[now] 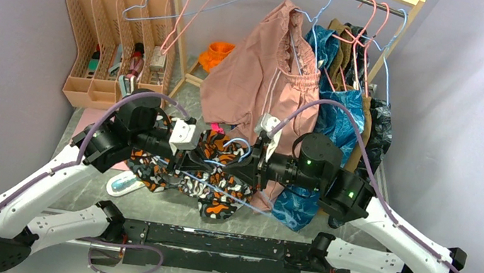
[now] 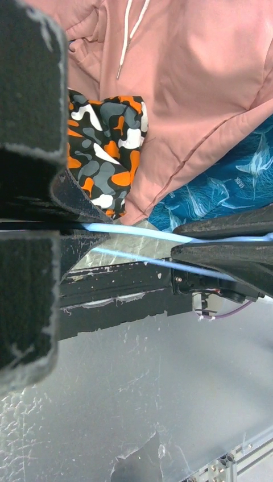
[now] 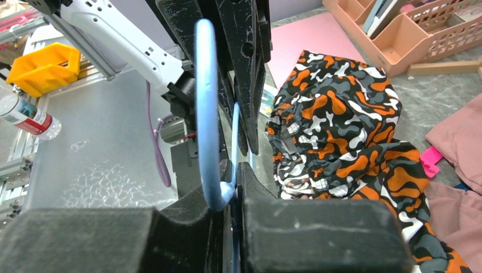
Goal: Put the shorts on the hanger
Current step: Pick up the hanger from the clothesline, then hang the shorts on the hanger.
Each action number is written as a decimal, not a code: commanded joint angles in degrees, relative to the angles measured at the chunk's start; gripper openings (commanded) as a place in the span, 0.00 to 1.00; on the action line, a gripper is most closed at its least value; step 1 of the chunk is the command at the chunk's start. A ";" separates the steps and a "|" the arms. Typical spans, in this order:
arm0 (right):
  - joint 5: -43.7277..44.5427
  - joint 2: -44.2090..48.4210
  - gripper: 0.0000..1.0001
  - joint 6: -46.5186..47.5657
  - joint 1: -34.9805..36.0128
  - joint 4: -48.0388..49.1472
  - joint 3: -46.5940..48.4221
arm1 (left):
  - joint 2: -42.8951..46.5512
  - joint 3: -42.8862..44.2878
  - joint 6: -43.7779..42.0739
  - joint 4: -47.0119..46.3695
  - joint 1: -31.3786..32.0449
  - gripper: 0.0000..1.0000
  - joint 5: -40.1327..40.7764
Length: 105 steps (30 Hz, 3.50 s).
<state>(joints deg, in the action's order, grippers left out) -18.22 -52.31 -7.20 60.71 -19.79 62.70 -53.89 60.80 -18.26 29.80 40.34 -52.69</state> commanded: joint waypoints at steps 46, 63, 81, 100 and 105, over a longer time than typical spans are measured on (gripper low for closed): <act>27.38 6.04 0.00 -2.07 -0.04 2.31 -12.16 | -3.50 -12.77 74.37 30.87 -0.04 0.99 74.16; 27.53 11.39 0.00 -1.97 -0.05 1.87 -15.35 | -12.09 -13.60 71.77 28.83 0.07 0.75 72.05; 22.34 11.74 0.00 -0.98 -0.06 2.25 -14.23 | -6.51 -16.27 66.98 17.74 0.05 0.07 74.73; 16.78 -1.89 0.00 -0.17 0.55 -16.25 -3.70 | -5.35 -5.65 54.10 13.74 -9.30 0.07 72.18; 15.09 -2.08 0.00 0.84 0.66 -20.54 0.21 | -2.72 -7.38 53.17 14.80 -9.63 0.07 73.36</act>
<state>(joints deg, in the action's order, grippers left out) -2.17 -55.44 -7.60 61.04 -36.34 59.05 -58.41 53.41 37.47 43.86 31.40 19.33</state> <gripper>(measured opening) 0.044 0.087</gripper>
